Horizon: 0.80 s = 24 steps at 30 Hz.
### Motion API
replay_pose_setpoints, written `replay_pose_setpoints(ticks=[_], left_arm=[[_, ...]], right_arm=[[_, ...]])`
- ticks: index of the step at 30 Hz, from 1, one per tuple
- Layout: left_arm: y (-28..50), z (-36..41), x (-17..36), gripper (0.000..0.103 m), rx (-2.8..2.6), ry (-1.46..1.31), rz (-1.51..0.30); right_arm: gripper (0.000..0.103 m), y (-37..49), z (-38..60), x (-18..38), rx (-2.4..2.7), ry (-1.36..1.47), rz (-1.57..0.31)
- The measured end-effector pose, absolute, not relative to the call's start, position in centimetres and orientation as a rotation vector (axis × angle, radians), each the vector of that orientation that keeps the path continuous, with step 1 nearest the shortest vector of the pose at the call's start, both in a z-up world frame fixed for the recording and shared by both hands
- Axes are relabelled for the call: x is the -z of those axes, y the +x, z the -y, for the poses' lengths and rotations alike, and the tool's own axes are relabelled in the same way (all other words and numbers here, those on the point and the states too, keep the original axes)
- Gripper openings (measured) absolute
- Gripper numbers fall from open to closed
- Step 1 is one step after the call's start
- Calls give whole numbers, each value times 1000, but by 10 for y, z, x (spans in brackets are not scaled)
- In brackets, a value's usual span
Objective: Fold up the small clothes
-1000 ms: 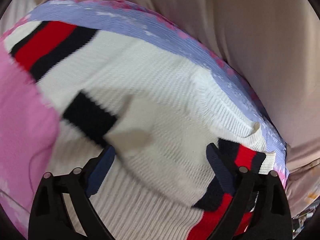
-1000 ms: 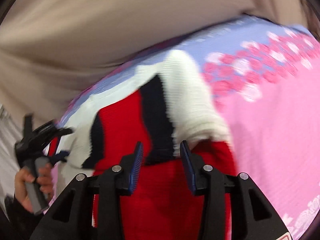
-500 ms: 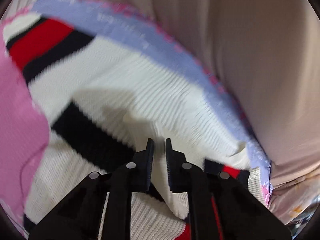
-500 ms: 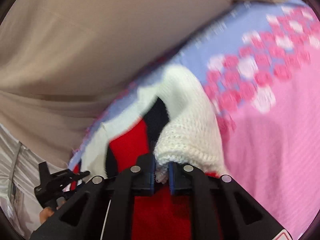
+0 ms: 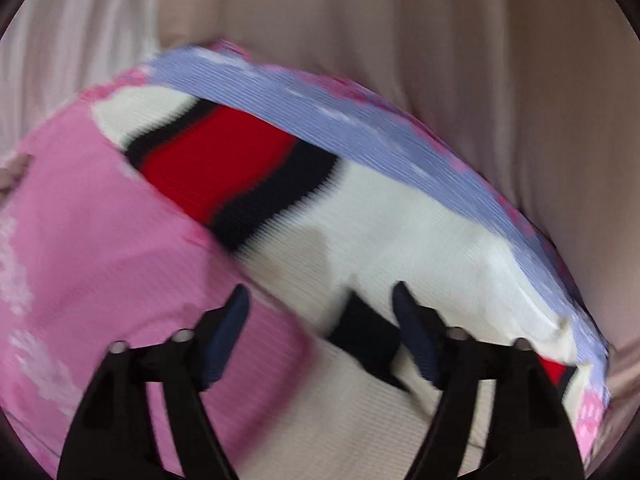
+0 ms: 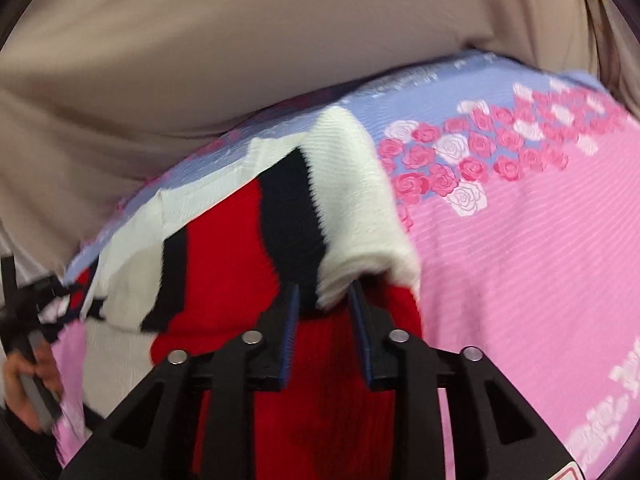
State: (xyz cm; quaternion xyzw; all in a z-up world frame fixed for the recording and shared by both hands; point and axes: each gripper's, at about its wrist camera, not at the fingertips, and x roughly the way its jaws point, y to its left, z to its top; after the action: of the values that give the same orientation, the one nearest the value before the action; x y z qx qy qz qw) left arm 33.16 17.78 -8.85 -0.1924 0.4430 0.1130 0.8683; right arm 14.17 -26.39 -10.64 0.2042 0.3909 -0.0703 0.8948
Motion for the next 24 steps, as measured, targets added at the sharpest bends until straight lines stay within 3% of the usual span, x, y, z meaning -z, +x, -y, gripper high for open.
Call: replay_pose_setpoints(ticks=[3,9,11,13,14,15,16,18,21,24], left_arm=[[347,-237,89,85,-357,-413,-894],[380,-350,125,84,-541,-569,-923],[384,-365,135,71,-547,-597,-934],[392,-374,144,51,-523,-625,-958],[393,-372,142,46,-523,-613,-952],[395,-369,139,29,-495,-602,-949],[397,-366,138,20,-476,-594,-957],[396,-357,129,8,-451,-574,-944],[389,-328,102,0,-394,-524,-890],[377,-291,68,0,-298,-467,-827]], right_arm=[[35,125,217,94,45,341,-821],[42,106,110,93,-162,275,-877],[42,106,83,96,-204,276,-897],[42,108,64,99,-239,273,-918],[43,110,54,100,-252,267,-926],[43,112,49,100,-261,263,-930],[44,113,43,100,-264,256,-930],[47,116,37,100,-262,253,-931],[47,121,42,100,-256,279,-925],[47,124,52,97,-237,289,-911]])
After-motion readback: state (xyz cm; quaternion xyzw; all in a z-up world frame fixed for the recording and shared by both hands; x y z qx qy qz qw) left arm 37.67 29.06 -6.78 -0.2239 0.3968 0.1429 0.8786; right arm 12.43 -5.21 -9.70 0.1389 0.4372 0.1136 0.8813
